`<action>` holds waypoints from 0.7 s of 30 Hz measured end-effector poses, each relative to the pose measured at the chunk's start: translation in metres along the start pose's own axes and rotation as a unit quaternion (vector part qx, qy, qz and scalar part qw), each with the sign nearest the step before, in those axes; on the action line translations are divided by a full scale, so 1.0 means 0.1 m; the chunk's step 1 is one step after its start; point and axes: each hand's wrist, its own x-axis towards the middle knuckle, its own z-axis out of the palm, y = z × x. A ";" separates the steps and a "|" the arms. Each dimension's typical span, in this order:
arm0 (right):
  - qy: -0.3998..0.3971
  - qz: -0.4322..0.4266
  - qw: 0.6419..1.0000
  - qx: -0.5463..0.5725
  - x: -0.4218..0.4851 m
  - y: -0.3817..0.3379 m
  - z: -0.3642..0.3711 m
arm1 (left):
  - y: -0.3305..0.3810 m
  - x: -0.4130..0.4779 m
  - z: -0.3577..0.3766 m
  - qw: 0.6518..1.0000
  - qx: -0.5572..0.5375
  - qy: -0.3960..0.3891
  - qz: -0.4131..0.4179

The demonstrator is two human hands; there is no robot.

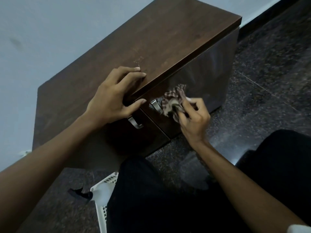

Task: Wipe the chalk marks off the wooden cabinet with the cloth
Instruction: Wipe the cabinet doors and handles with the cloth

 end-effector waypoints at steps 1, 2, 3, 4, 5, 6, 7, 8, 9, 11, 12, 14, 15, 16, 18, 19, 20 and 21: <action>0.007 -0.034 0.999 0.008 0.09 -0.06 0.00 | 0.00 0.00 0.00 1.000 0.000 0.000 0.001; 0.007 -0.068 0.998 0.007 0.16 -0.11 -0.01 | 0.00 0.00 0.00 1.000 0.000 0.000 0.001; 0.003 -0.098 0.995 -0.001 0.19 -0.14 -0.01 | 0.00 0.00 0.00 1.000 0.000 -0.001 0.000; -0.004 -0.123 0.992 -0.011 0.19 -0.14 0.00 | 0.00 0.00 0.00 1.000 0.002 -0.001 -0.002; -0.012 -0.140 0.990 -0.018 0.16 -0.11 0.01 | 0.00 -0.01 -0.01 1.000 0.003 -0.002 -0.003; -0.021 -0.148 0.988 -0.025 0.10 -0.07 0.02 | 0.00 -0.01 -0.01 1.000 0.004 -0.003 -0.003; -0.030 -0.146 0.988 -0.031 0.03 -0.01 0.03 | 0.00 -0.01 -0.01 1.000 0.006 -0.004 -0.003; -0.038 -0.135 0.990 -0.034 -0.05 0.05 0.03 | 0.01 -0.01 -0.01 1.000 0.007 -0.005 -0.002; -0.043 -0.115 0.992 -0.031 -0.12 0.10 0.03 | 0.01 -0.02 -0.01 1.000 0.009 -0.005 -0.002; -0.045 -0.079 0.996 -0.019 -0.19 0.15 0.02 | 0.02 -0.03 -0.01 1.000 0.011 -0.004 -0.004; -0.048 -0.071 0.996 -0.017 -0.20 0.15 0.01 | 0.02 -0.03 -0.01 1.000 0.010 -0.004 -0.005; -0.058 -0.050 0.997 -0.008 -0.20 0.13 0.00 | 0.01 -0.02 -0.01 1.000 0.011 -0.005 -0.006; -0.059 -0.025 0.998 0.004 -0.17 0.09 0.01 | 0.00 -0.02 -0.01 1.000 0.011 -0.006 -0.007; -0.053 0.007 0.998 0.023 -0.14 0.03 0.02 | -0.01 -0.01 -0.01 1.000 0.011 -0.007 -0.009; -0.030 0.050 0.996 0.062 -0.02 -0.10 0.05 | -0.02 -0.01 0.00 1.000 0.009 -0.005 -0.007; -0.019 0.047 0.996 0.073 0.05 -0.17 0.06 | -0.03 -0.01 0.00 1.000 0.008 -0.003 -0.007; -0.012 0.027 0.997 0.078 0.12 -0.22 0.07 | -0.03 -0.02 0.00 1.000 0.007 -0.003 -0.007; -0.009 -0.004 0.997 0.077 0.18 -0.25 0.06 | -0.03 -0.02 0.00 1.000 0.005 -0.002 -0.008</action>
